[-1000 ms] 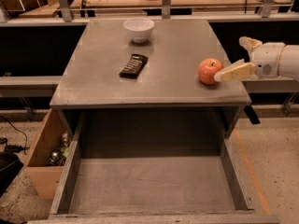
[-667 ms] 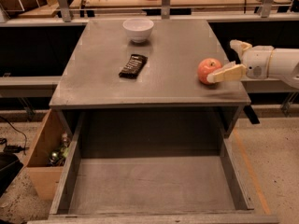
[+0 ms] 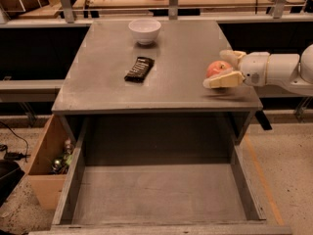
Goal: Place apple into top drawer
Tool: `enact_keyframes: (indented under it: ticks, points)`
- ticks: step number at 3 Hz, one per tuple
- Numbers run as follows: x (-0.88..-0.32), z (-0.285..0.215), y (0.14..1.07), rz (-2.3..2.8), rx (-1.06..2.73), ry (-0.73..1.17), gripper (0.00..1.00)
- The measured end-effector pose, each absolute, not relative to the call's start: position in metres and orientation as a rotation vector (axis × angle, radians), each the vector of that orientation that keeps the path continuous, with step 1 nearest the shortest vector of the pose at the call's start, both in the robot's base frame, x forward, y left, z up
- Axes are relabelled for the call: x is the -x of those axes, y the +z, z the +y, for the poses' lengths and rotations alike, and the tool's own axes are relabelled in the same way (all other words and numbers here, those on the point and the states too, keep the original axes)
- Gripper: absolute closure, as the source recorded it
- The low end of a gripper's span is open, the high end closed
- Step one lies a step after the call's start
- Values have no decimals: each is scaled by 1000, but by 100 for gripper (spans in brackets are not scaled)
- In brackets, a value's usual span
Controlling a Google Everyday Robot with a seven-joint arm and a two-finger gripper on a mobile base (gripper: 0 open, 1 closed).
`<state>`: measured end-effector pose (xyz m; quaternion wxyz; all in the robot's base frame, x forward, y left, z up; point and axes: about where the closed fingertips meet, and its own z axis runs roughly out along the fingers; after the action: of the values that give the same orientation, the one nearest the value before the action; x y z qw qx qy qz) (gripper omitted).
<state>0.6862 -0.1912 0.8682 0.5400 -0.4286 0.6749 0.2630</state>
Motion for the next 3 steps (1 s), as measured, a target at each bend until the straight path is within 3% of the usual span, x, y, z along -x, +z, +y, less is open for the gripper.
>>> enact_keyframes:
  ticks: [3]
  points:
    - [-682, -166, 860, 1612, 1064, 662, 88]
